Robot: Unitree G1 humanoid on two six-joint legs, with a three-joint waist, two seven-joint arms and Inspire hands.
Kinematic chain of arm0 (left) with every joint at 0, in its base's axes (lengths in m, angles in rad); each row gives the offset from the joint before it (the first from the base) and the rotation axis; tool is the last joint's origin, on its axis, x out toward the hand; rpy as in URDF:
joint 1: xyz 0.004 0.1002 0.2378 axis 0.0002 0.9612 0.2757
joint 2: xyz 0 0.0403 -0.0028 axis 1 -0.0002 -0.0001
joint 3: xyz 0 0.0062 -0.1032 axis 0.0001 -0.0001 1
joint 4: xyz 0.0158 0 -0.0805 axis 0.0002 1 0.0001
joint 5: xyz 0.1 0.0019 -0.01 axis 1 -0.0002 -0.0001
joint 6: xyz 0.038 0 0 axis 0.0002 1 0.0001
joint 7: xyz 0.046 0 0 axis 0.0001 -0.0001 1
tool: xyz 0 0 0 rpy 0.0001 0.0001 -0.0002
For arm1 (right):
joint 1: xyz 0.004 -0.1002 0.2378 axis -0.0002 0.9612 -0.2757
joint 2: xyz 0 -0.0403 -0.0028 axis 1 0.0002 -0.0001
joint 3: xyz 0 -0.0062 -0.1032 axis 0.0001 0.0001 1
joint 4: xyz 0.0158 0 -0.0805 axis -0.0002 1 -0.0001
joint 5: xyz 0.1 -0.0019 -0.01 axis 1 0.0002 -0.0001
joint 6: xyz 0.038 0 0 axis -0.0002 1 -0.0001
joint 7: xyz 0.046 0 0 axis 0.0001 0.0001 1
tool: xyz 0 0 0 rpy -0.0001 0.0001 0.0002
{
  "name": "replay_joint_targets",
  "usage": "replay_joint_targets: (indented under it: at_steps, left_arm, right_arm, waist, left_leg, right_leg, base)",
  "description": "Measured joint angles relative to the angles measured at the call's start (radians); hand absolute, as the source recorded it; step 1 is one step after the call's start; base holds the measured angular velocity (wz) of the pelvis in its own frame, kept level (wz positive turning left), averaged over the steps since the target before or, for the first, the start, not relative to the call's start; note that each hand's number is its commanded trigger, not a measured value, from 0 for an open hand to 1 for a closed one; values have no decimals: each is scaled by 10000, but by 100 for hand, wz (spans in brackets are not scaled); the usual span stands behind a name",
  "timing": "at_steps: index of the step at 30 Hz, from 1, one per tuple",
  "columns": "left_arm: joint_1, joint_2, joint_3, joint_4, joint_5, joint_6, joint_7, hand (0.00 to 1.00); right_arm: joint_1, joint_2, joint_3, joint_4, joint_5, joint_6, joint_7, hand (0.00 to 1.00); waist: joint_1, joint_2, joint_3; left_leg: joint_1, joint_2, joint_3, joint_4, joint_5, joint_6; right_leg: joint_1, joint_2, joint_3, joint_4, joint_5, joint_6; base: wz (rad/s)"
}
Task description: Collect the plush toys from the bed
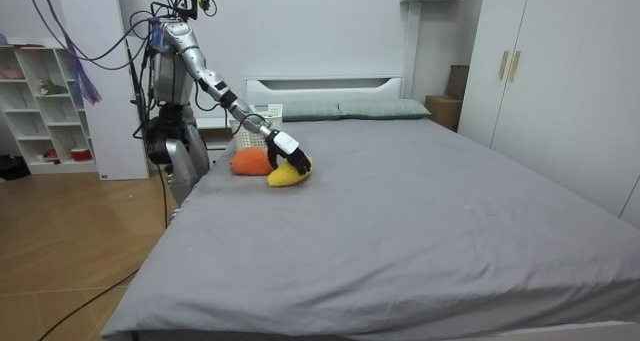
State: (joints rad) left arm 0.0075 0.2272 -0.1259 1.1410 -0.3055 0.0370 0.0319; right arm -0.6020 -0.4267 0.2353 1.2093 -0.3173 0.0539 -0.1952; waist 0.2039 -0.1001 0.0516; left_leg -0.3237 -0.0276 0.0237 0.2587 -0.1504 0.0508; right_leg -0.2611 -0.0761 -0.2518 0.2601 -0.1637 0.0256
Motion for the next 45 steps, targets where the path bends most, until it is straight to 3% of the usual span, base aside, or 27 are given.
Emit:
replay_joint_targets:
  at_steps: [12,26,32,38,41,43,45]
  left_arm:
    - [7,-52,-155,207,-184,-13,40,0]
    - [23,-59,-156,251,-179,-124,-21,0]
    - [66,-40,-144,301,-83,-149,-16,0]
    - [281,-34,91,263,-72,-235,-31,0]
    - [336,-34,467,267,95,-233,-24,0]
    - [411,-35,519,285,133,-230,-19,0]
    - [578,-43,531,236,123,-229,-15,0]
  right_arm:
    - [71,-1,-5,737,912,-15,-125,100]
    - [178,-30,-116,792,1657,-206,-93,100]
    - [350,-48,-232,724,1674,-338,-354,100]
    - [383,-65,-249,-952,2006,-359,-361,100]
    - [638,-69,-283,-2727,1940,-437,-359,100]
    - [1155,-48,-286,-4148,1915,-419,-328,100]
    - [1427,6,-284,-5173,1910,-391,-253,100]
  waist:
    - [233,125,-38]
    - [184,212,-47]
    - [214,280,-89]
    - [16,299,-112]
    - [-180,238,-188]
    - [-225,183,-328]
    - [-341,183,-371]
  left_leg:
    - [77,-21,-89,19,32,-25]
    - [-26,-5,-205,-47,81,-84]
    - [43,-13,-258,-43,92,-93]
    - [670,-6,-127,-127,92,-93]
    - [1047,0,-65,-259,91,-94]
    - [1490,-2,5,-437,87,-94]
    - [1839,-12,10,-535,82,-92]
  right_leg:
    - [38,-27,24,154,-100,-18]
    - [5,18,-167,131,-118,-56]
    - [84,-2,-250,123,-118,-55]
    - [674,-31,-242,72,-122,-49]
    - [1064,6,-219,-105,-122,-50]
    - [1541,22,-226,-328,-119,-53]
    - [1903,27,-224,-417,-119,-53]
  base:
    - [1]
    - [3]
    - [3]
    - [-4]
    - [0]
    - [0]
    - [0]
